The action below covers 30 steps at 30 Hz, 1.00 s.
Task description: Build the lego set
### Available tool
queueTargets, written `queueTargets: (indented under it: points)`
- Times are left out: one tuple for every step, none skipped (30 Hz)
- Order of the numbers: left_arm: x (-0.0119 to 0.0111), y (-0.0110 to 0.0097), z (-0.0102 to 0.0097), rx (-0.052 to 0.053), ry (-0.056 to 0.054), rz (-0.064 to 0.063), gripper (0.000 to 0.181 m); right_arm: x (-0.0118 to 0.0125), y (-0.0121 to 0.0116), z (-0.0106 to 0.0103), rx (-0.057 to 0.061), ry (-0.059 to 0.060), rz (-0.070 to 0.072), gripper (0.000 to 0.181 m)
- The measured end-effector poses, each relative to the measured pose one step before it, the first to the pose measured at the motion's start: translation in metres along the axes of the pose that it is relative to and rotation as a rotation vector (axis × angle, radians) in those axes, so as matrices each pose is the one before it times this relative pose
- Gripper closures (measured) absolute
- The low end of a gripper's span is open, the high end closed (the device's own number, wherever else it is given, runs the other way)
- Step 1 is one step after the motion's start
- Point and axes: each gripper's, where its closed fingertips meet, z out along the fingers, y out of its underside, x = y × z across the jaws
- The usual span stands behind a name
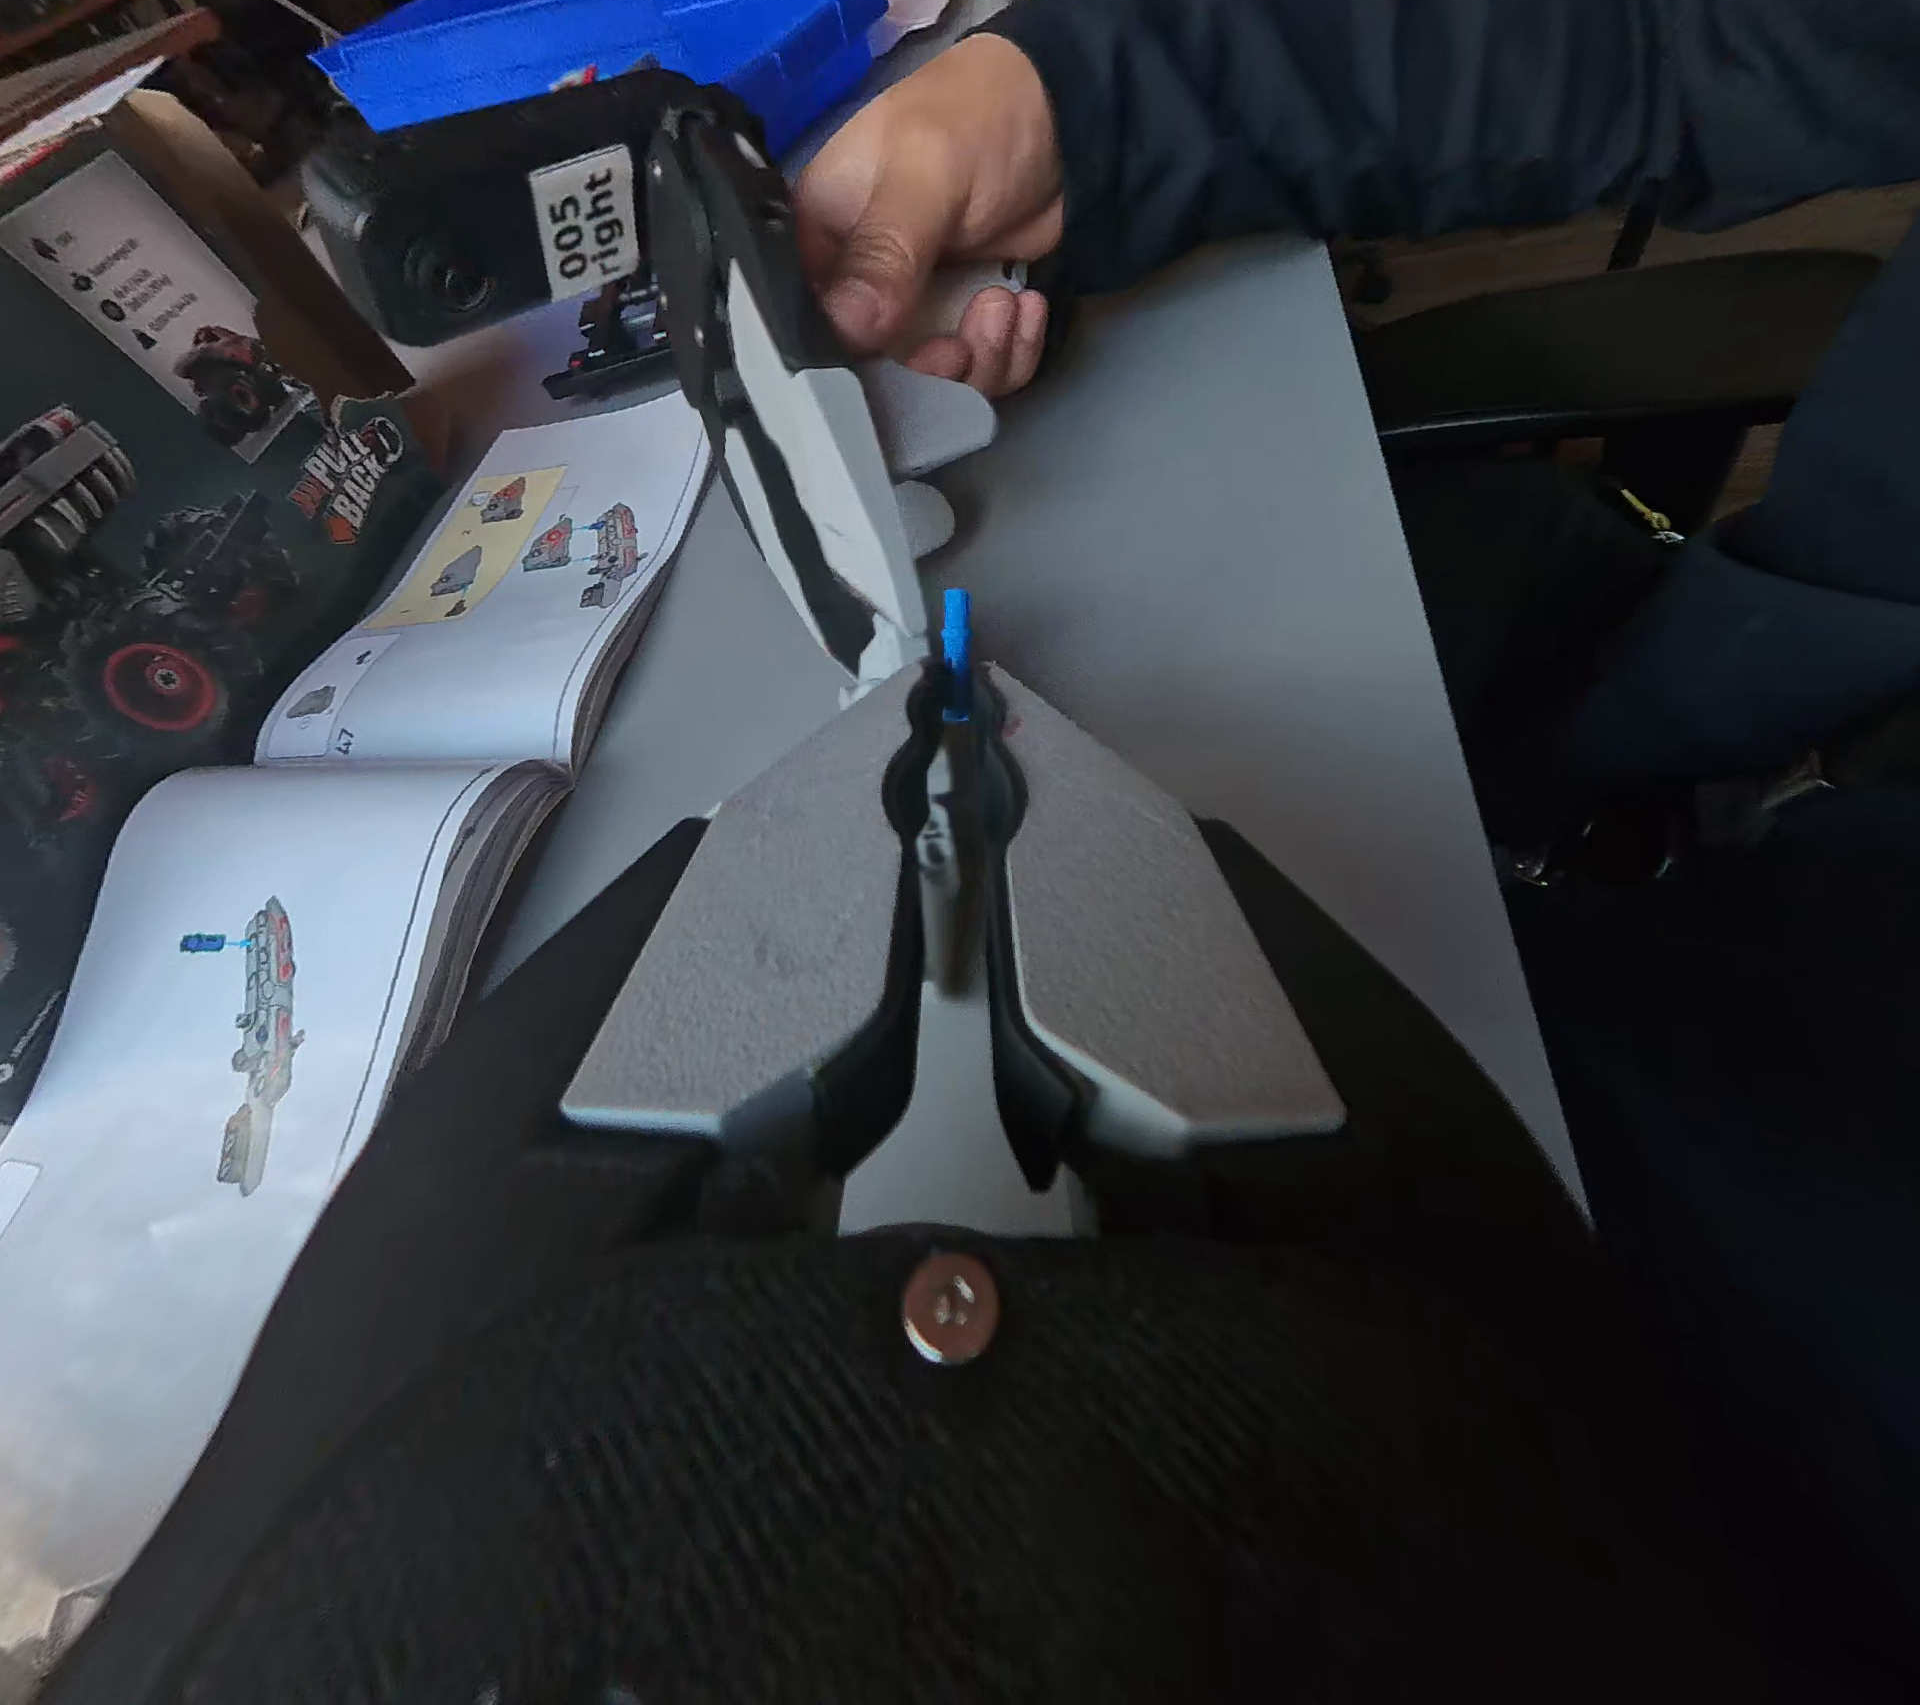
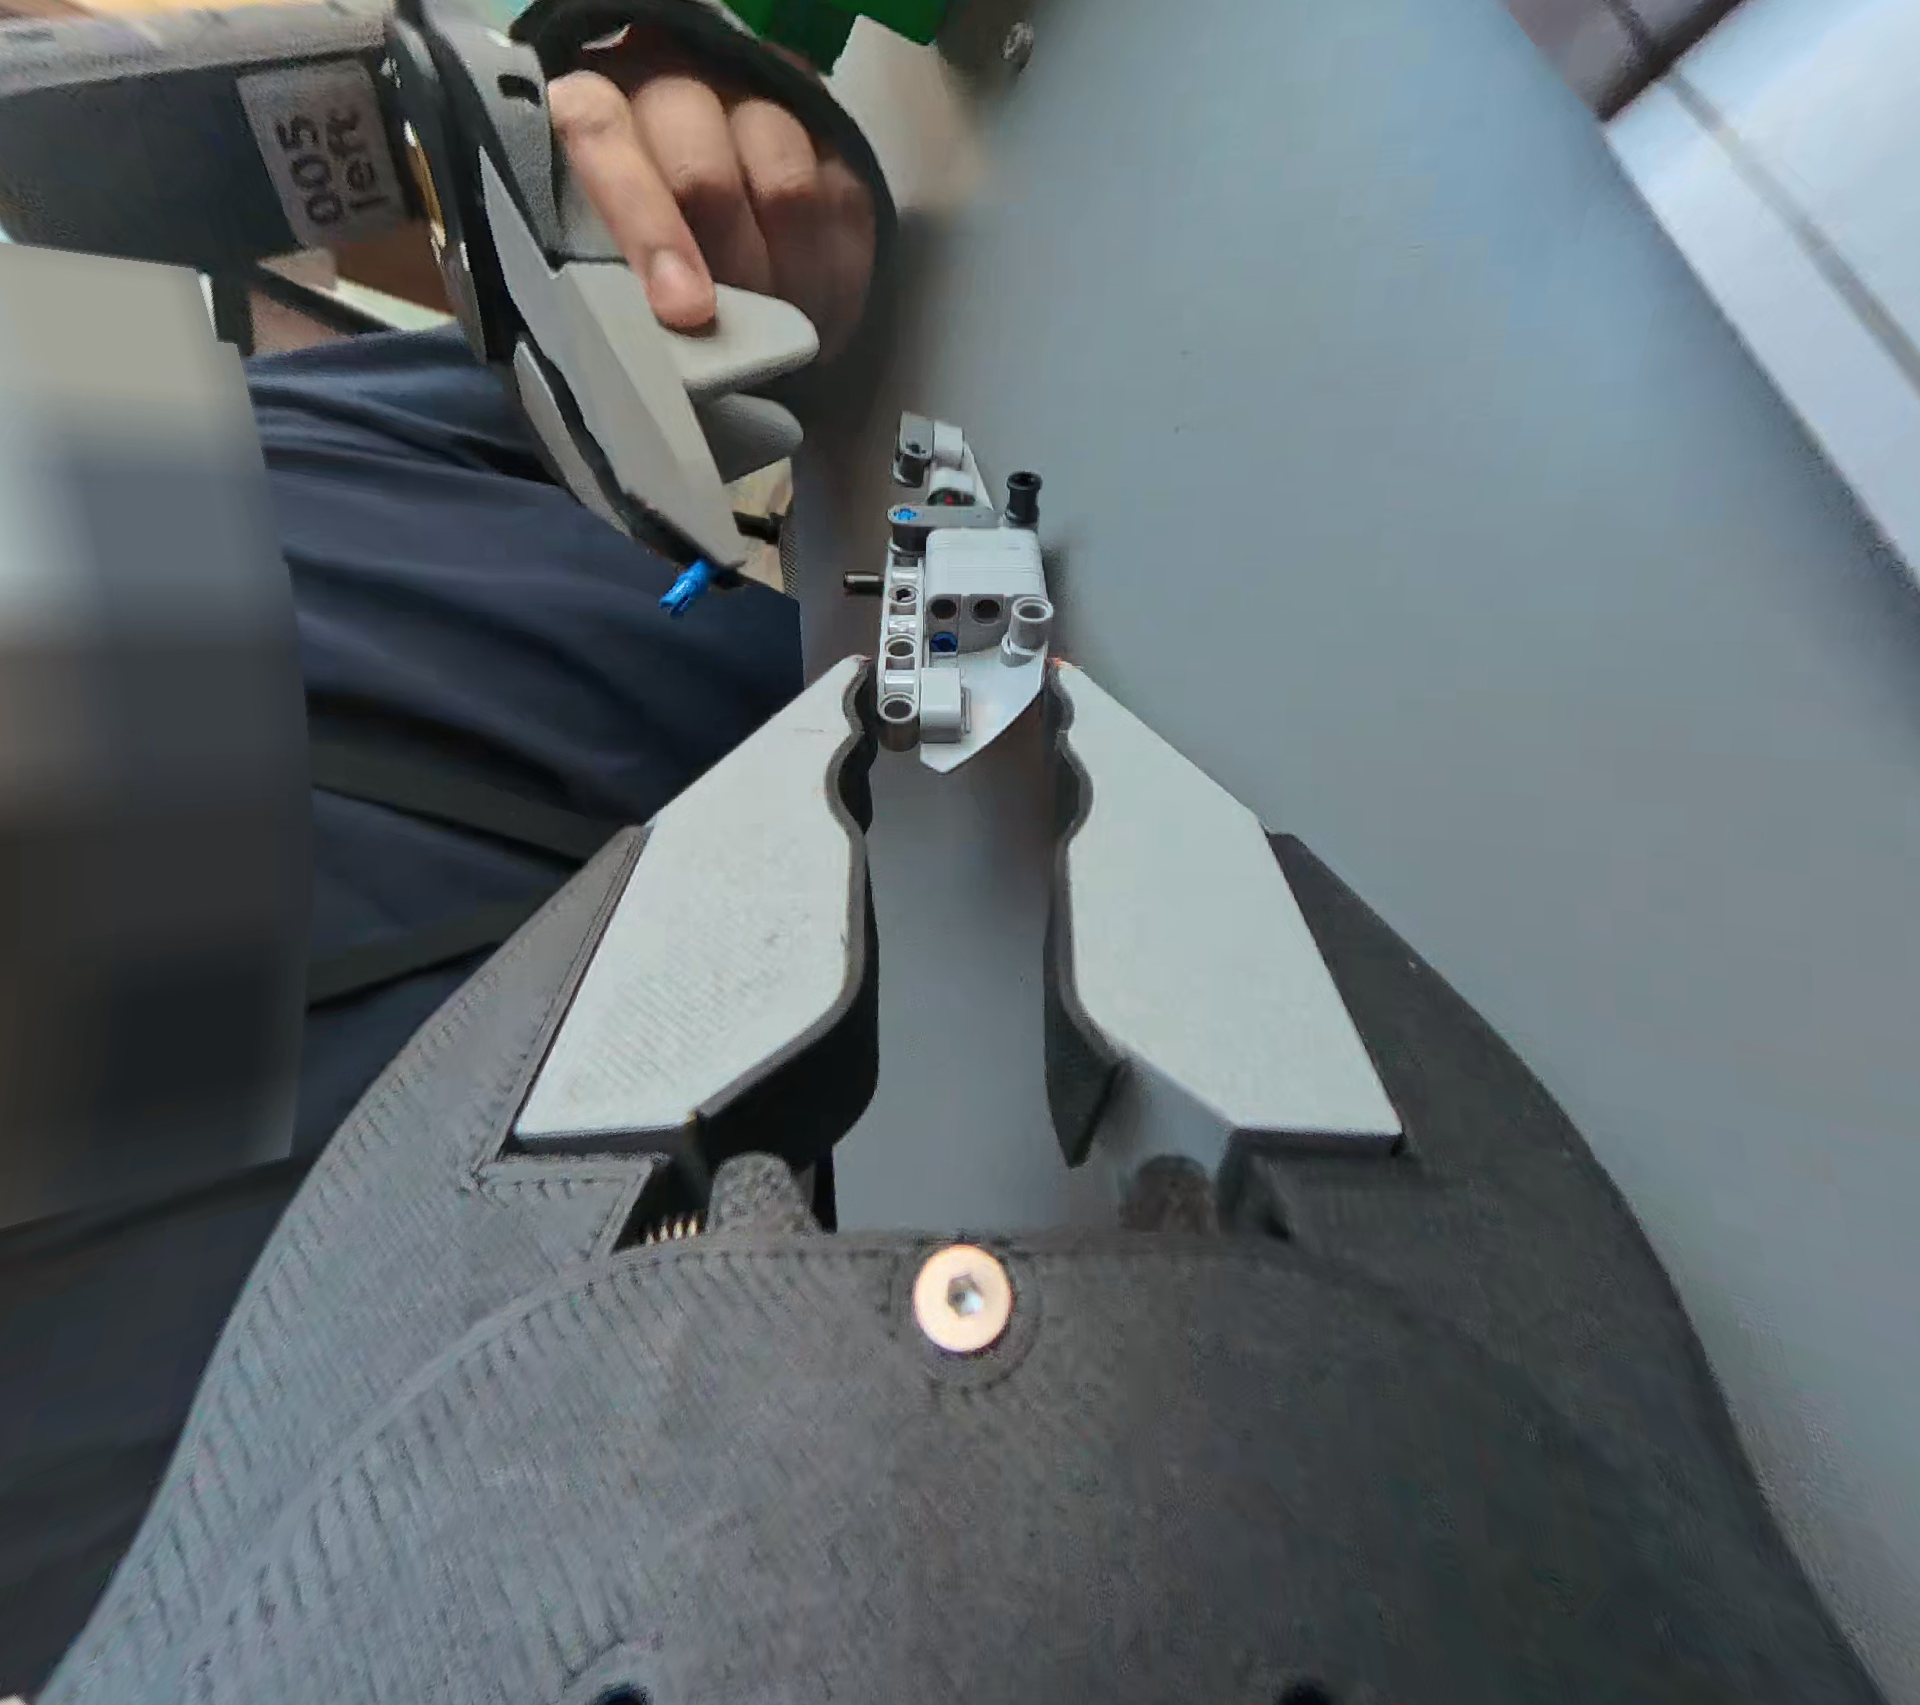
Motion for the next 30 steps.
queueTargets:
  points:
    - [-0.00037, 0.00118, 0.00066, -0.0054, -0.0001, -0.0054, 0.18, 0.00288, -0.00131, -0.00046, 0.0, 0.0058, 0.0171, 0.153]
    - [-0.00152, 0.00118, 0.0002, -0.0068, -0.0055, -0.0056, 0.181, 0.00295, 0.00001, -0.00019, -0.006, 0.0206, -0.0043, 0.153]
    - [-0.00152, 0.00012, -0.0001, 0.0004, -0.0041, -0.0067, 0.18, 0.00253, 0.00109, -0.0001, -0.0095, 0.0298, -0.0171, 0.153]
    - [-0.00178, -0.00083, -0.00041, 0.0065, -0.0054, -0.0086, 0.18, 0.00007, 0.00108, -0.00015, -0.0078, 0.0226, -0.0269, 0.153]
    - [-0.0016, -0.00102, -0.0002, 0.0074, -0.0024, -0.0129, 0.181, -0.00052, 0.00091, -0.00054, -0.0056, 0.0227, -0.0312, 0.153]
    - [-0.00055, -0.00077, 0.00036, 0.0048, 0.0061, -0.0187, 0.18, 0.00099, 0.00051, -0.00101, -0.0027, 0.0332, -0.0296, 0.151]
    - [-0.00036, -0.00122, 0.00062, 0.0065, 0.0076, -0.0198, 0.181, 0.00197, -0.00001, -0.00142, 0.0009, 0.0411, -0.0308, 0.149]
    - [-0.00021, -0.00186, 0.00052, 0.0103, 0.0066, -0.0168, 0.18, 0.00209, -0.00006, -0.002, 0.0012, 0.0416, -0.0285, 0.147]
    - [0.00134, -0.00197, 0.00059, 0.011, 0.016, -0.0159, 0.181, 0.00158, -0.0001, -0.00278, 0.0015, 0.0387, -0.0249, 0.142]
    - [0.0017, -0.00178, 0.00053, 0.01, 0.0185, -0.0157, 0.181, 0.00157, -0.00033, -0.00337, 0.0026, 0.0373, -0.0255, 0.139]
    - [0.00029, -0.00165, 0.0003, 0.0085, 0.0097, -0.014, 0.181, 0.00225, -0.00069, -0.00416, 0.0053, 0.0442, -0.0308, 0.139]
    - [0.00011, -0.00168, -0.00006, 0.0097, 0.0096, -0.0147, 0.181, 0.00253, -0.00223, -0.00489, 0.017, 0.0528, -0.0397, 0.139]
    - [0.00127, -0.00238, -0.00013, 0.0137, 0.0184, -0.0182, 0.181, -0.00266, -0.00535, -0.00481, 0.0393, 0.0319, -0.0622, 0.141]
    - [0.00197, -0.00244, 0.00005, 0.0156, 0.0247, -0.0204, 0.181, -0.01168, -0.00806, -0.00409, 0.0609, -0.0094, -0.086, 0.147]
    - [0.00247, -0.00217, 0.00037, 0.0143, 0.0285, -0.0202, 0.18, -0.01587, -0.0084, -0.00287, 0.0631, -0.0287, -0.0857, 0.156]
    - [0.00341, -0.00226, 0.00042, 0.0151, 0.0331, -0.0183, 0.18, -0.01395, -0.00733, -0.00095, 0.0478, -0.0213, -0.0679, 0.16]
    - [0.00364, -0.00336, 0.00026, 0.0209, 0.031, -0.0136, 0.18, -0.01002, -0.00573, 0.00062, 0.0326, -0.0076, -0.0486, 0.164]
    - [0.00207, -0.00393, 0.00003, 0.0248, 0.0154, -0.0043, 0.18, -0.00782, -0.00462, 0.00122, 0.0259, -0.0066, -0.0333, 0.164]
    - [0.00066, -0.00328, -0.00006, 0.0216, 0.0047, 0.005, 0.18, -0.00943, -0.00504, 0.00111, 0.0314, -0.0271, -0.0238, 0.165]
    - [0.00039, -0.00251, -0.00004, 0.0169, 0.0025, 0.0086, 0.18, -0.00927, -0.00529, 0.00066, 0.0361, -0.0356, -0.0127, 0.169]
    - [0.00058, -0.0017, -0.00005, 0.0131, 0.0006, 0.0116, 0.18, -0.00498, -0.00419, 0.00042, 0.0288, -0.0159, 0.0006, 0.172]
    - [0.00063, -0.0011, 0.00011, 0.0082, -0.0024, 0.0154, 0.18, -0.00059, -0.00269, 0.00031, 0.0175, 0.0049, 0.0069, 0.172]
    - [0.00148, -0.00063, 0.00035, 0.005, 0.0003, 0.0204, 0.18, 0.00054, -0.00174, 0.00006, 0.0126, 0.0101, 0.0024, 0.175]
    - [0.00071, -0.00062, 0.00042, 0.0043, -0.0065, 0.0205, 0.18, 0.00035, -0.00144, -0.00009, 0.0116, 0.0091, -0.0047, 0.177]
    - [-0.0004, -0.0009, 0.00015, 0.0054, -0.012, 0.0213, 0.18, -0.00043, -0.00122, -0.00015, 0.0102, 0.0048, -0.005, 0.178]
    - [-0.00022, -0.00112, -0.00005, 0.0074, -0.0064, 0.0122, 0.18, -0.00103, -0.00148, 0.00004, 0.0099, 0.0026, -0.0058, 0.179]
    - [-0.00004, -0.00093, 0.00009, 0.0048, -0.0004, -0.0038, 0.18, -0.00034, -0.00128, -0.00004, 0.0079, 0.0085, -0.0085, 0.179]
    - [-0.00109, -0.00054, 0.00027, 0.0012, -0.0045, -0.0131, 0.18, 0.00076, -0.00122, -0.0001, 0.0066, 0.0185, -0.0121, 0.18]
    - [-0.00146, -0.00006, 0.00028, -0.0017, -0.0056, -0.0149, 0.18, 0.00149, -0.00109, 0.00007, 0.0042, 0.0242, -0.0156, 0.18]
    - [-0.00143, 0.00033, 0.00062, -0.0037, -0.0048, -0.0131, 0.18, 0.00168, -0.00071, 0.00031, 0.0012, 0.0258, -0.0187, 0.18]
